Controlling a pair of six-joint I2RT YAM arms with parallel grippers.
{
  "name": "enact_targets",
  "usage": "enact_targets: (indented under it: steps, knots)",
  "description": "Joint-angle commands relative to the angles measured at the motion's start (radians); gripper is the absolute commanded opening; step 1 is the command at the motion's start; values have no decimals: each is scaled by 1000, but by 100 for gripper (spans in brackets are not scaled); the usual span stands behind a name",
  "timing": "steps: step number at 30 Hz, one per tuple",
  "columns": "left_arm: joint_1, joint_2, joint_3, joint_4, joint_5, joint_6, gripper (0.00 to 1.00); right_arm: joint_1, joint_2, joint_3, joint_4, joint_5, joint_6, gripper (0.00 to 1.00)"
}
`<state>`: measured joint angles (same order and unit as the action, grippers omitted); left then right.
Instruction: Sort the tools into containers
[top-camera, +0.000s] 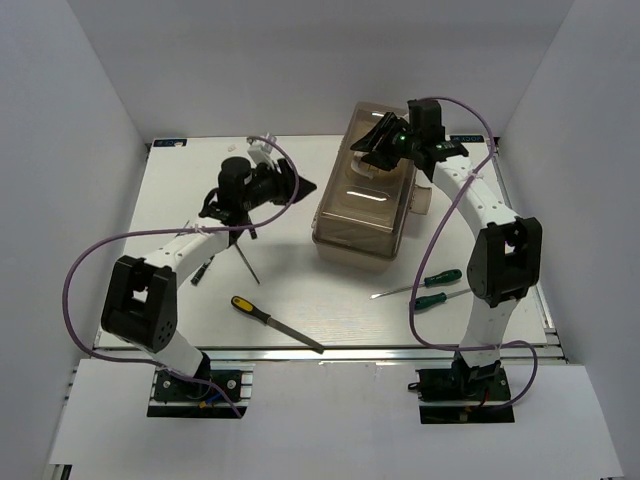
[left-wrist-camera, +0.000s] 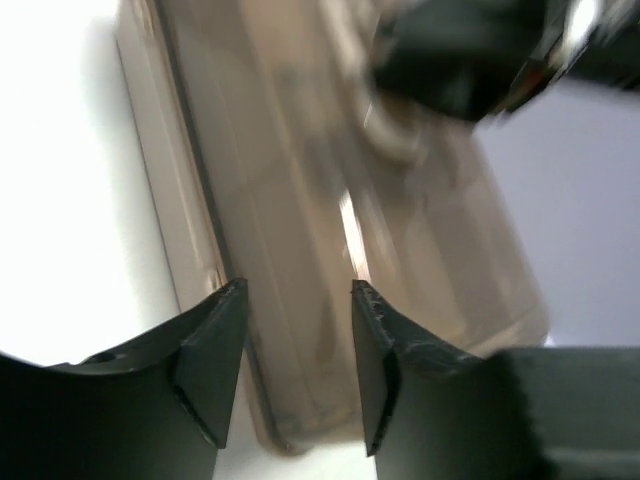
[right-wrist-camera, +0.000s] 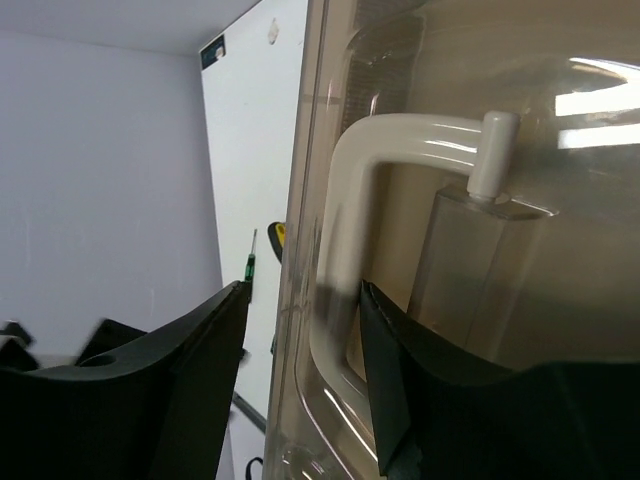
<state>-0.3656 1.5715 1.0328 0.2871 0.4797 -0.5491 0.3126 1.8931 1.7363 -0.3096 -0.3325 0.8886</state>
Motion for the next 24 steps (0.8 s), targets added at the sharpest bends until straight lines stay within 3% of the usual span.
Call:
enact_targets:
  steps: [1,8,16,24]
  knots:
    - [17,-79,119,0,-59,-6,57,-1,-25,-46,27,-145,21,54]
    - [14,59,294,43,55,-130,69,-20,-57,-80,116,-211,55,51]
    - [-48,254,507,-98,115,-161,69,-33,-91,-121,188,-250,95,47]
    - [-90,320,553,-132,125,-164,68,-50,-115,-139,214,-261,82,48]
